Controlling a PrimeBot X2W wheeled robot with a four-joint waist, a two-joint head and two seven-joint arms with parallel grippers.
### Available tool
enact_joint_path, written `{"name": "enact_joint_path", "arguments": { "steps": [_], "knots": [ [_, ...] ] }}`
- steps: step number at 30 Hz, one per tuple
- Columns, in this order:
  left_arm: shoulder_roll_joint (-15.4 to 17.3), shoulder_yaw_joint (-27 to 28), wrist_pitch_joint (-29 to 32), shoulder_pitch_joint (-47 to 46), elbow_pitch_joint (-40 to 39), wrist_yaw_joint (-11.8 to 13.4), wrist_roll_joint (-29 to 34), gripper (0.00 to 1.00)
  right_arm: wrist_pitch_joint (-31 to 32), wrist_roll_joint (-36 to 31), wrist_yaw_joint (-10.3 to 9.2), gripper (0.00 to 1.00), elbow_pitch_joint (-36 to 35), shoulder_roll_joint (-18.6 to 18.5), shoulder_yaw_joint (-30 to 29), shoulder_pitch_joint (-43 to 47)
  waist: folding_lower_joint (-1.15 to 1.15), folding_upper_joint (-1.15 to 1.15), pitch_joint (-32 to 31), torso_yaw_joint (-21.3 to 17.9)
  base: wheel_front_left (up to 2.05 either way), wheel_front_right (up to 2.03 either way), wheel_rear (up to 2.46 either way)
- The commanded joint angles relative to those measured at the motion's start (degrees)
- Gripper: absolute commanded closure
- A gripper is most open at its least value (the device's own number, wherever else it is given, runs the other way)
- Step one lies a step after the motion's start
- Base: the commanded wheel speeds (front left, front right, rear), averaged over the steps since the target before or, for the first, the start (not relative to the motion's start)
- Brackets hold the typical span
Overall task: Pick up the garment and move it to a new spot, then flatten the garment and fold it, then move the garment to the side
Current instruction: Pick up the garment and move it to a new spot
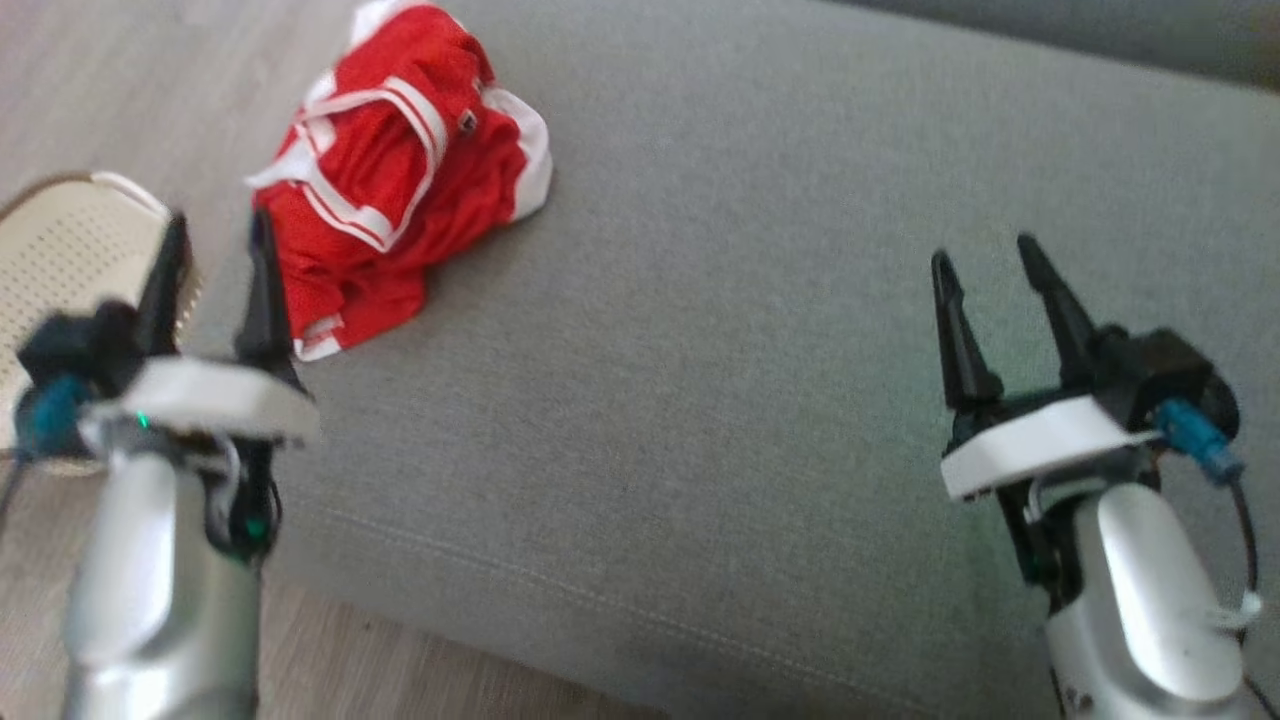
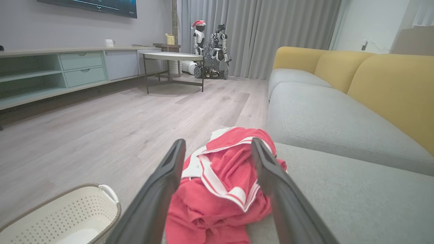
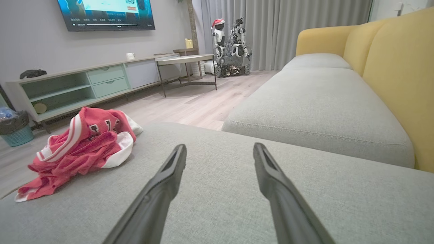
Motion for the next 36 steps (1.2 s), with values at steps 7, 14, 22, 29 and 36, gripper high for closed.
{"name": "enact_joint_path", "arguments": {
  "steps": [7,14,22,29,36],
  "knots": [
    [4.77,2.89,0.78,-16.19,8.66,-1.66,-5.24,0.0,2.11,-3.19,-0.04,0.0,-6.36,-0.24,1.14,-6.59,0.0,0.0,11.99,-4.65,0.0,0.0,0.0],
    [7.7,1.1,0.47,-27.2,20.88,-2.36,-10.37,0.0,2.99,-4.63,-0.04,0.0,-8.94,-0.24,0.17,-8.76,0.0,0.0,17.99,-6.34,0.0,0.0,0.0],
    [10.18,-8.53,1.45,-34.32,30.9,-2.41,-20.83,0.0,3.39,-5.32,-0.04,0.0,-10.11,-0.24,-0.27,-10.4,0.0,0.0,21.53,-6.67,0.0,0.0,0.0],
    [11.85,-14.97,2.17,-36.48,36.57,-2.42,-25.26,1.0,3.53,-5.71,-0.04,0.0,-10.16,-0.24,-0.27,-10.95,0.0,0.0,21.47,-6.65,0.0,0.0,0.0],
    [13.54,-17.22,-0.44,-37.33,38.77,-2.42,-23.64,1.0,3.21,-5.58,-0.04,0.0,-9.63,-0.24,-0.75,-10.28,0.0,0.0,19.15,-6.26,0.0,0.0,0.0]
  ]
}}
